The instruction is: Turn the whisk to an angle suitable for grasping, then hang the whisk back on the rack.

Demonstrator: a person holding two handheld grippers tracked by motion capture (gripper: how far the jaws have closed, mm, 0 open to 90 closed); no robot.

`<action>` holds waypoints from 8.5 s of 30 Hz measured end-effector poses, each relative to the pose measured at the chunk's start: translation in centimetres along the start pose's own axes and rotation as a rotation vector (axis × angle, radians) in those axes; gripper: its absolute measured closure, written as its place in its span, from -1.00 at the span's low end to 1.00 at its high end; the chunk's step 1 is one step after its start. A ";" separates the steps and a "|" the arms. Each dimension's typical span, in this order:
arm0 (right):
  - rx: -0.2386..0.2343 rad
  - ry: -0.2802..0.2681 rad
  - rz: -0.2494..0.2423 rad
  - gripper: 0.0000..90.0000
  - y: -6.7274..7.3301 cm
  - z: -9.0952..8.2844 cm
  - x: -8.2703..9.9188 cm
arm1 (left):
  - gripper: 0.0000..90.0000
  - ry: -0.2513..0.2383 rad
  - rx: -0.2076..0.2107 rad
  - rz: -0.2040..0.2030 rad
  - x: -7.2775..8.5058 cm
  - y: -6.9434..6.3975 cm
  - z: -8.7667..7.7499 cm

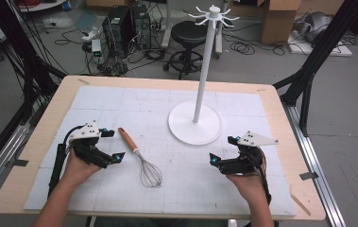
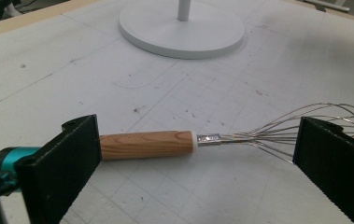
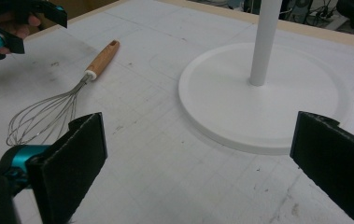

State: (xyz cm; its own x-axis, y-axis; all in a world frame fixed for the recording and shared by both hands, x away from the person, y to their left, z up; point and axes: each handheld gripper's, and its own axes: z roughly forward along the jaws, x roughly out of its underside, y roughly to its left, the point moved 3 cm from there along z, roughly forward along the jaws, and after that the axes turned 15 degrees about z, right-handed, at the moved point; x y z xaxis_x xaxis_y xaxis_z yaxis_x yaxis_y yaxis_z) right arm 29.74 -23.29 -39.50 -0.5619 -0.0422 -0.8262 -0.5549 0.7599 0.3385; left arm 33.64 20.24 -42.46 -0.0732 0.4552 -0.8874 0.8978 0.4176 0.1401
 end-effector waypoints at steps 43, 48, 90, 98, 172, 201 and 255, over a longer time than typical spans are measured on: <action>-0.007 0.035 -0.016 -0.94 1.3 1.6 -0.4 | -0.96 0.041 -0.025 0.023 -0.1 0.9 -0.7; -0.017 0.064 -0.031 -0.94 2.4 3.2 -1.5 | -0.96 0.027 -0.031 0.025 -0.1 1.0 -1.4; -0.118 0.585 -0.209 -0.55 14.5 25.4 -4.0 | -0.96 -0.015 -0.083 0.041 -0.4 1.7 -4.5; -0.071 0.710 -0.207 0.02 14.5 26.7 -2.3 | -0.96 -0.017 -0.086 0.040 -0.5 1.7 -4.6; -0.090 0.221 -0.200 0.59 10.2 8.9 -10.4 | -0.96 -0.008 -0.071 0.045 -0.3 1.7 -3.9; -0.067 -0.097 -0.127 0.58 3.8 -1.2 -12.4 | -0.96 -0.006 -0.061 0.057 -0.8 1.2 -3.3; 0.169 -0.268 -0.040 0.58 -1.3 -4.3 -22.5 | -0.96 0.002 -0.062 0.055 -0.7 1.2 -3.3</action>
State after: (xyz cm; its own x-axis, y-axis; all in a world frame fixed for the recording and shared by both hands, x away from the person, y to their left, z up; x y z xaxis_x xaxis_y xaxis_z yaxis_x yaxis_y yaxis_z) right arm 40.45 -26.12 -19.40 -0.3472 0.0810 -0.9343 -0.4509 0.8591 0.2421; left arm 33.37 22.99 -40.22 -0.0256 0.4805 -0.8766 0.8719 0.4397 0.2155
